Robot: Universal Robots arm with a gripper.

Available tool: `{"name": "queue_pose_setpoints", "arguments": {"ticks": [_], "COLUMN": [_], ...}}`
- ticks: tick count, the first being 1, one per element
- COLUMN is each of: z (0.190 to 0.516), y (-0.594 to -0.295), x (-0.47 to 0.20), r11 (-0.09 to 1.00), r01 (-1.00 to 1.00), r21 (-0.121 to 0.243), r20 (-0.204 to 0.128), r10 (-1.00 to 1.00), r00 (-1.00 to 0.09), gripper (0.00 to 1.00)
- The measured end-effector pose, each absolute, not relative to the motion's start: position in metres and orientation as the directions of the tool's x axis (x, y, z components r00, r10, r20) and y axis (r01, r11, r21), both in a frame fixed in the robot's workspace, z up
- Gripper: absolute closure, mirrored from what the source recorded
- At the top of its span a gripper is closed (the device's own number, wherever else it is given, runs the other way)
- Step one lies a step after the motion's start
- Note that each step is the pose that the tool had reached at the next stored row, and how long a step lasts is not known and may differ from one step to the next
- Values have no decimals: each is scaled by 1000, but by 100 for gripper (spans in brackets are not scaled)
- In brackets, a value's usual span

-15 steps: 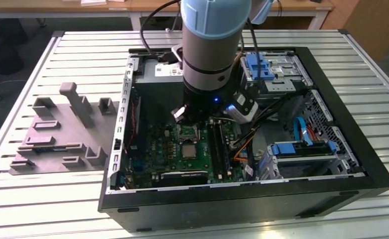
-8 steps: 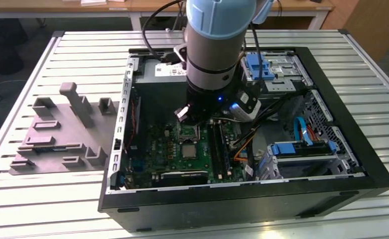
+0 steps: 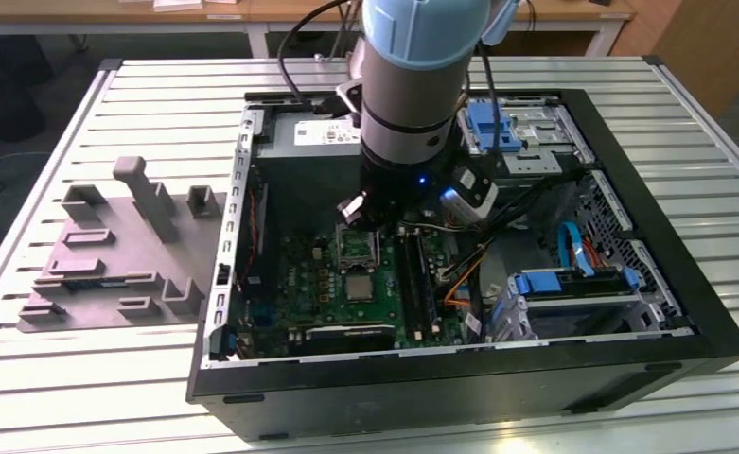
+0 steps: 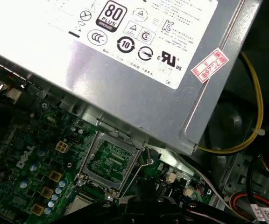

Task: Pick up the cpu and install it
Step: 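Close the cpu cover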

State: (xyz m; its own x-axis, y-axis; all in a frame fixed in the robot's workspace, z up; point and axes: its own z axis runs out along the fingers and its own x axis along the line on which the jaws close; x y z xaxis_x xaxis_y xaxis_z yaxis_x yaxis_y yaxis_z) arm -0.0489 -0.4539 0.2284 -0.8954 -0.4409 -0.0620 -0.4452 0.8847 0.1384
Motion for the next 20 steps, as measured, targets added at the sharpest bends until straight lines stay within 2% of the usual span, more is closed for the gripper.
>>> {"name": "queue_pose_setpoints", "arguments": {"ticks": [20], "z": [215], "y": [-438], "x": [-42], "r11": [857], "r01": [-492], "r21": [150], "r20": [-71], "r10": [-487], "r00": [-870], "gripper": [89]}}
